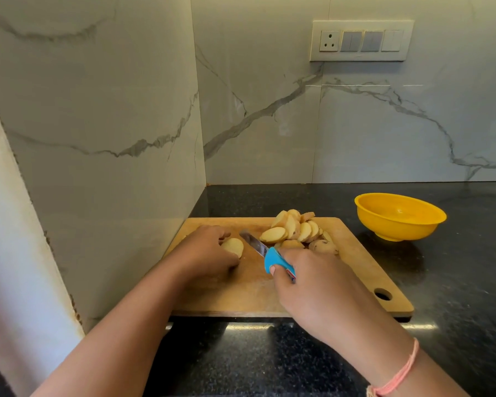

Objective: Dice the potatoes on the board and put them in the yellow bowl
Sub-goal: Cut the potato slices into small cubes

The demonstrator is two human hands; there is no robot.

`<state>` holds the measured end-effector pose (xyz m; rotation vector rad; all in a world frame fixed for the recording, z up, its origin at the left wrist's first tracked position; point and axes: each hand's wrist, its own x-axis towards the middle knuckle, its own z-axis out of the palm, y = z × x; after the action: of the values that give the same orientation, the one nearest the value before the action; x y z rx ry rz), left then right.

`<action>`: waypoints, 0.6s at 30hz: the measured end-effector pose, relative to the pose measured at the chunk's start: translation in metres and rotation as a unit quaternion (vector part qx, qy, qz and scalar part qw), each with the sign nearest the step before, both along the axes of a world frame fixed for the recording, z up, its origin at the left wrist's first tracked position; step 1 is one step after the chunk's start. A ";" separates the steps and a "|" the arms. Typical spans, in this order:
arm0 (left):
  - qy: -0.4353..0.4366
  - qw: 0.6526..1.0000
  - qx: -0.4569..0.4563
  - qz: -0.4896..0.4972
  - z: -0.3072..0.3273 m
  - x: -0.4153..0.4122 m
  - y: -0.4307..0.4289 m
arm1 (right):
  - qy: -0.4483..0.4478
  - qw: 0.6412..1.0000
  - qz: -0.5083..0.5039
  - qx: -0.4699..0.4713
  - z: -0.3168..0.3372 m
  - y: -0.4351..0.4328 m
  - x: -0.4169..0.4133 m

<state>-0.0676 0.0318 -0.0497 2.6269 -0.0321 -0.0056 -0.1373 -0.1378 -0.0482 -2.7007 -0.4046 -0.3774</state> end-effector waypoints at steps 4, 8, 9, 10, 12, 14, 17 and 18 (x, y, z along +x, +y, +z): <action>-0.012 1.000 -0.014 0.010 0.000 -0.002 0.000 | 0.014 1.000 -0.004 -0.020 0.003 0.005 0.003; -0.024 0.999 -0.033 0.024 -0.001 -0.001 -0.001 | 0.031 0.999 -0.007 -0.036 0.007 0.011 0.005; -0.024 0.999 -0.036 0.027 -0.002 -0.001 -0.001 | 0.038 0.998 -0.007 -0.041 0.008 0.013 0.005; -0.025 0.999 -0.036 0.029 -0.002 -0.001 -0.001 | 0.048 0.998 -0.009 -0.048 0.011 0.015 0.007; -0.025 0.998 -0.036 0.035 -0.003 0.000 -0.002 | 0.072 0.995 -0.011 -0.064 0.017 0.019 0.009; -0.027 0.998 -0.045 0.041 -0.002 0.000 -0.002 | 0.093 0.993 -0.007 -0.076 0.024 0.023 0.011; -0.027 0.997 -0.054 0.049 -0.003 0.000 -0.002 | 0.109 0.991 0.005 -0.077 0.034 0.027 0.013; -0.028 0.997 -0.055 0.050 -0.003 0.000 -0.001 | 0.108 0.991 0.008 -0.079 0.036 0.028 0.013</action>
<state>-0.0675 0.0303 -0.0525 2.5160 0.0775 0.1018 -0.1246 -0.1098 -0.0117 -2.8516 -0.4083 -0.0470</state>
